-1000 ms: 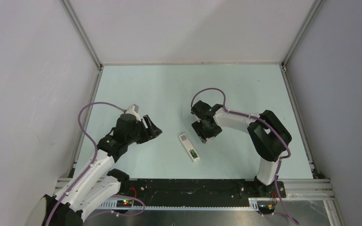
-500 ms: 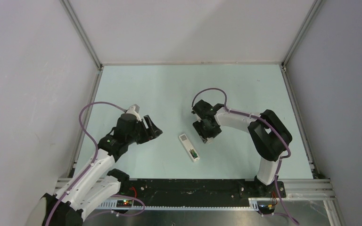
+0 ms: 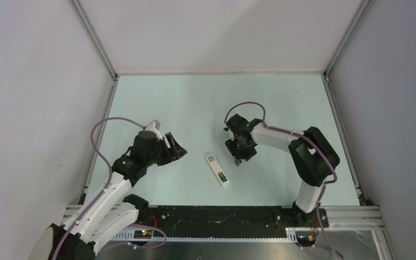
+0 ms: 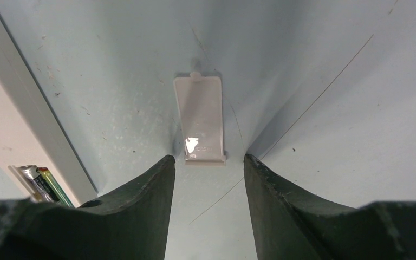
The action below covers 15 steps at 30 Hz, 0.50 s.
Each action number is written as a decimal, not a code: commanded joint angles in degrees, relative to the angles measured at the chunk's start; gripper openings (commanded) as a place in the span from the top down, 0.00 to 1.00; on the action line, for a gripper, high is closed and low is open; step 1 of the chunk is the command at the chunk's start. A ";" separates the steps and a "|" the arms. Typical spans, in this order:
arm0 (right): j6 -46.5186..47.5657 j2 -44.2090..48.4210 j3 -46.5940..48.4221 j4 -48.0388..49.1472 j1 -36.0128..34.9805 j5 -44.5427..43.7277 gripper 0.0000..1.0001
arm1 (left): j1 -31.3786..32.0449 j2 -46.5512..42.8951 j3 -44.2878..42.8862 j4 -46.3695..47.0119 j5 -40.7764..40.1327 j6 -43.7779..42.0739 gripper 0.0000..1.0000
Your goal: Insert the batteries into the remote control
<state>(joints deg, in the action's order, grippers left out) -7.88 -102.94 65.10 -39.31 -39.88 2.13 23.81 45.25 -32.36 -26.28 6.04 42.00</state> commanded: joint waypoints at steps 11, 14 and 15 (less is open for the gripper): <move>-0.57 0.00 -3.39 -0.52 -1.46 0.12 0.53 | -0.44 -0.60 -1.47 0.71 0.17 -0.32 0.28; -1.06 -0.27 -3.41 0.78 -1.59 -1.98 0.53 | -0.49 -0.64 -1.52 0.74 0.22 -0.34 0.28; -1.23 -0.32 -3.45 1.44 -1.73 -3.07 0.53 | -0.45 -0.66 -1.54 0.76 0.21 -0.34 0.28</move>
<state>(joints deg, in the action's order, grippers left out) -8.05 -102.04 63.75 -40.05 -40.95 1.58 23.81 45.10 -32.36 -26.28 6.20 42.00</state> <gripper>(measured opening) 0.467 0.723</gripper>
